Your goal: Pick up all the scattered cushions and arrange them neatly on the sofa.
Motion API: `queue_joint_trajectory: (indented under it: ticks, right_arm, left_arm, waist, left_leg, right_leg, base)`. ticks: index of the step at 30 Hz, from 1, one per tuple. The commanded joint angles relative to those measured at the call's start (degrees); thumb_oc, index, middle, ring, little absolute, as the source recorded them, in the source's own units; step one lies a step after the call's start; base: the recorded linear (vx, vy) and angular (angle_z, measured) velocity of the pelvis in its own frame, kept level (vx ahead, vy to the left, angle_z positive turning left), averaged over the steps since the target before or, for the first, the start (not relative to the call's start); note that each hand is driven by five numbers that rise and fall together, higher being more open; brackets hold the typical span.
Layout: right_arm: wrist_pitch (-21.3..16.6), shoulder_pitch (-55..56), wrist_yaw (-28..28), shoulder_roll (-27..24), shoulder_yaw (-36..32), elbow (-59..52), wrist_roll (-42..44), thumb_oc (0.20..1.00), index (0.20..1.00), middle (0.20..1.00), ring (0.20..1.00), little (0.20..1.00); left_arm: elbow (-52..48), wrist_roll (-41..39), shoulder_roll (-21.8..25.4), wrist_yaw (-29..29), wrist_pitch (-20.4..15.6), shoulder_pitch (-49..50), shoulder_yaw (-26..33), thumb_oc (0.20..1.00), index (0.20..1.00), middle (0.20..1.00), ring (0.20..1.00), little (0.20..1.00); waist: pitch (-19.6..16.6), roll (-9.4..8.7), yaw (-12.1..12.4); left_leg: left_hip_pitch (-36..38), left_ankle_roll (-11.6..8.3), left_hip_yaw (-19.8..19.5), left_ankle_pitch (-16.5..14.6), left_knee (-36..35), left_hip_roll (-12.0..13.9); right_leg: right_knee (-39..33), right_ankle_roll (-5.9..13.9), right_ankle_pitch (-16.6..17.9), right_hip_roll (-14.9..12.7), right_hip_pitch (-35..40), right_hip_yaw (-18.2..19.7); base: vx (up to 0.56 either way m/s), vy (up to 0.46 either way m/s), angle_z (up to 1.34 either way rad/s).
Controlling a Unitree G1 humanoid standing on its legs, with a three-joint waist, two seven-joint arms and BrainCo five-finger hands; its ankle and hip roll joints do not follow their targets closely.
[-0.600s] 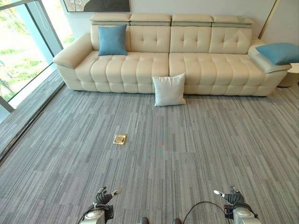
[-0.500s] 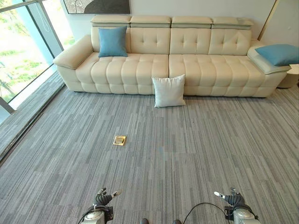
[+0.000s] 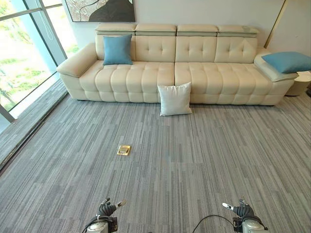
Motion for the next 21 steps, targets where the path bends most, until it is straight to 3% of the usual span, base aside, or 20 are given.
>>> queue_joint_trajectory:
  ticks: [1, 11, 21]
  right_arm:
    - [-0.91, -3.20, -0.44, -1.50, 0.02, 0.78, 0.35, 1.000, 1.000, 1.000, 1.000, 1.000]
    - [-0.45, -3.22, -0.35, -1.77, 0.18, -0.39, -0.11, 1.000, 1.000, 1.000, 1.000, 1.000]
    - [-0.23, -4.98, -0.61, -1.90, 1.21, -0.62, -0.88, 1.000, 1.000, 1.000, 1.000, 1.000]
  left_arm:
    - [1.50, -0.99, 0.24, 0.46, -1.13, -3.98, -2.24, 1.000, 1.000, 1.000, 1.000, 1.000]
    - [0.58, -0.73, 1.08, 0.22, -0.71, -3.64, -2.25, 1.000, 1.000, 1.000, 1.000, 1.000]
    - [-0.40, -1.71, 1.69, 0.95, -1.22, -4.33, -2.17, 1.000, 1.000, 1.000, 1.000, 1.000]
  waist:
    - [1.37, -0.03, 0.28]
    - [2.76, -0.43, 0.28]
    - [4.13, -0.98, 1.00]
  left_leg:
    - [2.40, -3.66, 2.34, -5.65, 0.05, 0.69]
    - [1.31, -3.49, 2.00, -5.41, 0.05, 0.68]
    - [-0.62, -1.31, 1.71, -5.90, 0.05, -0.44]
  right_leg:
    - [0.05, 4.03, -7.93, -1.51, 1.55, -2.55]
    - [0.05, 4.07, -7.60, -1.58, 0.43, -2.71]
    - [0.38, 4.24, -6.65, -2.18, -1.59, -1.59]
  base:
    - [0.00, 0.000, 0.00]
    - [0.00, 0.005, 0.00]
    - [0.05, 0.075, -0.02]
